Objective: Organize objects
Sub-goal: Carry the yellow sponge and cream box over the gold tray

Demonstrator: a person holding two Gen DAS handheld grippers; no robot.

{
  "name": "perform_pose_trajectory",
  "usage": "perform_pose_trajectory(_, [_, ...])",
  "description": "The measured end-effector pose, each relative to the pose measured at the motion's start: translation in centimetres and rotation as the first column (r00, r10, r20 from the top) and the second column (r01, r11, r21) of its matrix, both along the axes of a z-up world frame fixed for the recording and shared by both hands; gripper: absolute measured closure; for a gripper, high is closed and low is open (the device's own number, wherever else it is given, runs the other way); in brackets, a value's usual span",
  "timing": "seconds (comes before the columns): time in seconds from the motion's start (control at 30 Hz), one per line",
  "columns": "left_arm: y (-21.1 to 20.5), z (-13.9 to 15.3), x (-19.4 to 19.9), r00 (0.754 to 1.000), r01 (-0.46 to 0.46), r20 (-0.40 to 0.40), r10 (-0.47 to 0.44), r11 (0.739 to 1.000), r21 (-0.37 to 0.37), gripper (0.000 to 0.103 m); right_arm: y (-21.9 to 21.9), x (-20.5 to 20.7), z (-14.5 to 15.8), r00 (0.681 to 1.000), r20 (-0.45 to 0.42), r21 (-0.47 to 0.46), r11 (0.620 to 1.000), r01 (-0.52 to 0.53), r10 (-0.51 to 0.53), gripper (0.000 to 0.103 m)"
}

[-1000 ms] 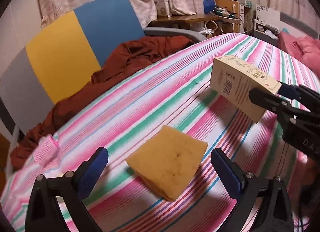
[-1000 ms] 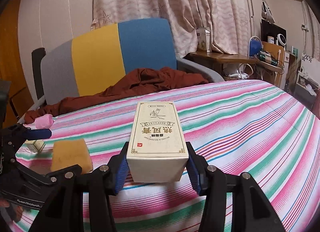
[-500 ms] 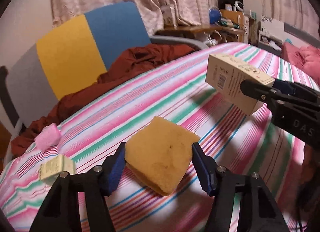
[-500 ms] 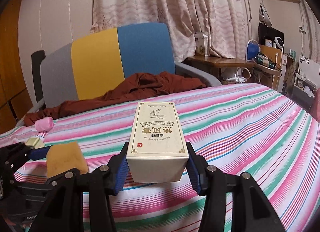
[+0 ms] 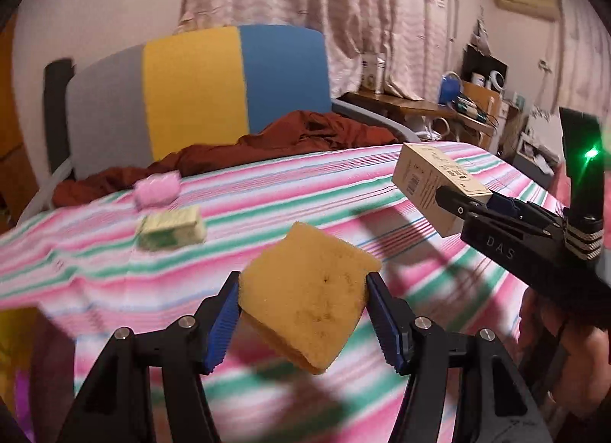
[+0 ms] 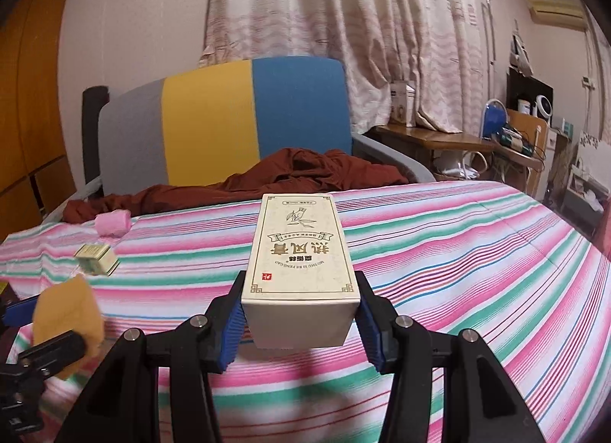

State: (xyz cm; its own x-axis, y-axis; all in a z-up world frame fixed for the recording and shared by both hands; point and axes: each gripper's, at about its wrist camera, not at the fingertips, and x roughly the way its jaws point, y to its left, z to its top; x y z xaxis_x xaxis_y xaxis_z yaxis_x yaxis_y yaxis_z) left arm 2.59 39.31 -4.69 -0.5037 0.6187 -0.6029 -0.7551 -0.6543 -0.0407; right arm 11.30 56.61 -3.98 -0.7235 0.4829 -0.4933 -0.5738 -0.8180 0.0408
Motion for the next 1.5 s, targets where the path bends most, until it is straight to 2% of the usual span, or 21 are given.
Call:
perform_pose_trajectory(0.27, [-6.7, 1.6, 1.5, 0.997, -0.07, 0.021, 0.069, 0.995, 0.074, 0.039, -3.1, 1.1, 0.4, 1.0, 0.002, -0.026, 0.999, -0.023, 0.023, 0.051])
perform_pose_trajectory(0.4, [-10.7, 3.3, 0.9, 0.99, -0.141, 0.039, 0.138, 0.984, 0.112, 0.039, -4.6, 1.0, 0.4, 0.999, 0.016, -0.009, 0.999, -0.047, 0.048, 0.051])
perform_pose_trajectory(0.5, [-13.9, 4.1, -0.2, 0.979, -0.204, 0.033, 0.202, 0.974, 0.097, 0.039, -5.5, 0.7, 0.5, 0.998, 0.023, 0.007, 0.998, -0.06, 0.059, 0.051])
perform_pose_trajectory(0.63, [-17.9, 4.1, -2.5, 0.955, -0.292, 0.072, 0.287, 0.953, 0.077, 0.038, -6.1, 0.4, 0.3, 0.997, 0.034, 0.019, 0.997, -0.076, 0.076, 0.051])
perform_pose_trajectory(0.77, [-22.3, 3.7, -5.8, 0.912, -0.4, 0.121, 0.393, 0.915, 0.05, 0.038, -6.3, 0.2, 0.1, 0.996, 0.051, 0.021, 0.997, -0.079, 0.078, 0.051])
perform_pose_trajectory(0.87, [-25.5, 3.0, -8.3, 0.863, -0.49, 0.167, 0.477, 0.871, 0.043, 0.038, -6.5, 0.1, 0.1, 0.995, 0.056, 0.027, 0.996, -0.083, 0.081, 0.051])
perform_pose_trajectory(1.0, [-29.9, 1.2, -11.9, 0.777, -0.59, 0.278, 0.564, 0.807, 0.012, 0.038, -6.9, -0.2, -0.1, 0.993, 0.071, 0.04, 0.995, -0.093, 0.09, 0.051])
perform_pose_trajectory(1.1, [-31.8, 0.1, -13.5, 0.736, -0.63, 0.302, 0.605, 0.776, -0.02, 0.038, -7.0, -0.2, -0.3, 0.993, 0.077, 0.04, 0.995, -0.093, 0.09, 0.051])
perform_pose_trajectory(1.23, [-33.4, -0.6, -14.6, 0.7, -0.667, 0.322, 0.638, 0.745, -0.027, 0.034, -6.9, -0.3, -0.4, 0.993, 0.083, 0.035, 0.995, -0.09, 0.087, 0.051])
perform_pose_trajectory(1.4, [-34.8, -0.5, -15.0, 0.659, -0.717, 0.324, 0.679, 0.697, -0.001, 0.01, -7.0, -0.3, -0.5, 0.993, 0.087, 0.04, 0.995, -0.088, 0.085, 0.051])
perform_pose_trajectory(1.5, [-35.4, 0.3, -14.0, 0.659, -0.733, 0.298, 0.691, 0.678, 0.05, 0.003, -7.3, -0.3, -0.3, 0.992, 0.09, 0.054, 0.995, -0.088, 0.083, 0.051])
